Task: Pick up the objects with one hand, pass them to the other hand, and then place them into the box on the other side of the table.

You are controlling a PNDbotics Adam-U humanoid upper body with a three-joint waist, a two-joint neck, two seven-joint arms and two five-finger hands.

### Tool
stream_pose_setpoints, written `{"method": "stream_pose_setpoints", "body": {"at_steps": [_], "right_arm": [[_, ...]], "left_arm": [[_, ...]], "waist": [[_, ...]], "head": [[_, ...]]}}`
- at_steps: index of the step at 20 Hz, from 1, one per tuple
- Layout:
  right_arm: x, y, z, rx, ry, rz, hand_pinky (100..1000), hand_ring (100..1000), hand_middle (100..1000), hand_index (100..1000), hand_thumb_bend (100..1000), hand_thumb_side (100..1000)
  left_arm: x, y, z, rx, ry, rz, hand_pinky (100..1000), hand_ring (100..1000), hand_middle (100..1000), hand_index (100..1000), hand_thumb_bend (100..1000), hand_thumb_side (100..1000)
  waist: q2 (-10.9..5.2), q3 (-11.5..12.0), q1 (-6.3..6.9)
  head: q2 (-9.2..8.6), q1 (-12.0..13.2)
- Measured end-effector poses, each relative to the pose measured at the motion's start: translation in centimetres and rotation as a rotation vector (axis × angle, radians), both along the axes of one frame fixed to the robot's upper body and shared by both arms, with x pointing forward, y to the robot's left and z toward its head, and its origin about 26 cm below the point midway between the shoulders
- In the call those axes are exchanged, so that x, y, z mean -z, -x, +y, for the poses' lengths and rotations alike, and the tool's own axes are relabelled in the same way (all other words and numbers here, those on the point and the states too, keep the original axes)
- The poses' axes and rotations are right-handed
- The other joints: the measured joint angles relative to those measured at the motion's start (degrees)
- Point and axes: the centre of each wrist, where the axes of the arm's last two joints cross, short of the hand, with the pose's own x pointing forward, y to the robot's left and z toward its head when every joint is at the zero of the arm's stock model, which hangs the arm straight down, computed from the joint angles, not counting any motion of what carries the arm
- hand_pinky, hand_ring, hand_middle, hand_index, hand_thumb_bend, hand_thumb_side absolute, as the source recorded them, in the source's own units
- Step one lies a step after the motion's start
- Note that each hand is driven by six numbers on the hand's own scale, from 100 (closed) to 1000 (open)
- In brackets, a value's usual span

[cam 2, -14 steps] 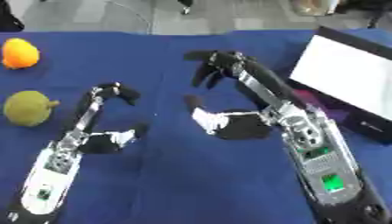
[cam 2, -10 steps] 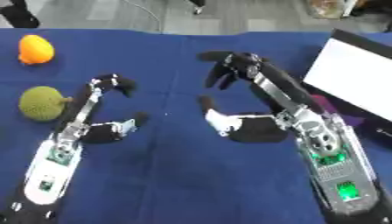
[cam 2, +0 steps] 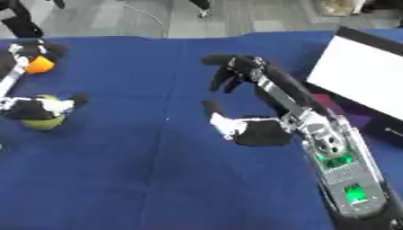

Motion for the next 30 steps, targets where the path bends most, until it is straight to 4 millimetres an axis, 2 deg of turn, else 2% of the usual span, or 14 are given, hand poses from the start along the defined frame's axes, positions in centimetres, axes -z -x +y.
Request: {"method": "stream_pose_setpoints", "body": {"at_steps": [4, 8, 17, 21, 22, 23, 30], "right_arm": [[0.4, -0.1, -0.2, 0.009, 0.012, 0.008, 618, 701, 566, 887, 124, 383], [0.6, -0.2, -0.4, 0.016, 0.02, 0.014, 618, 701, 567, 887, 122, 384], [0.8, -0.2, -0.5, 0.017, 0.021, 0.018, 617, 701, 566, 888, 117, 385], [0.8, -0.2, -0.5, 0.016, 0.021, 0.017, 616, 700, 566, 888, 114, 385], [0.8, -0.2, -0.5, 0.016, 0.021, 0.017, 617, 700, 566, 888, 113, 383], [0.8, -0.2, -0.5, 0.016, 0.021, 0.017, 616, 700, 566, 888, 113, 385], [0.8, -0.2, -0.5, 0.016, 0.021, 0.017, 616, 700, 566, 888, 110, 385]], "left_arm": [[-1.4, 0.7, 3.1, -0.107, -0.198, 0.186, 783, 712, 720, 887, 736, 532], [-1.5, 0.6, 6.4, -0.246, -0.272, 0.36, 781, 711, 719, 884, 731, 509], [2.8, 0.5, 14.0, -0.526, -0.15, 0.654, 778, 695, 704, 864, 665, 484], [4.5, 0.7, 15.7, -0.574, -0.089, 0.714, 776, 687, 692, 851, 640, 469], [4.9, 0.8, 16.0, -0.583, -0.079, 0.726, 775, 686, 689, 849, 636, 440], [5.3, 0.9, 16.3, -0.592, -0.071, 0.739, 775, 685, 688, 848, 633, 464], [6.8, 1.4, 17.5, -0.637, -0.028, 0.8, 775, 681, 685, 844, 630, 458]], "waist": [[-0.26, 0.4, 0.55], [-0.8, 0.5, 1.02], [-0.88, 0.2, 1.17], [-0.88, 0.0, 1.17], [-0.88, 0.0, 1.17], [-0.88, -0.1, 1.17], [-0.88, -0.1, 1.17]], "head": [[0.0, -0.9], [0.0, -1.8], [0.0, -2.4], [0.0, -2.1], [0.0, -2.0], [0.0, -1.8], [0.0, -1.1]]}}
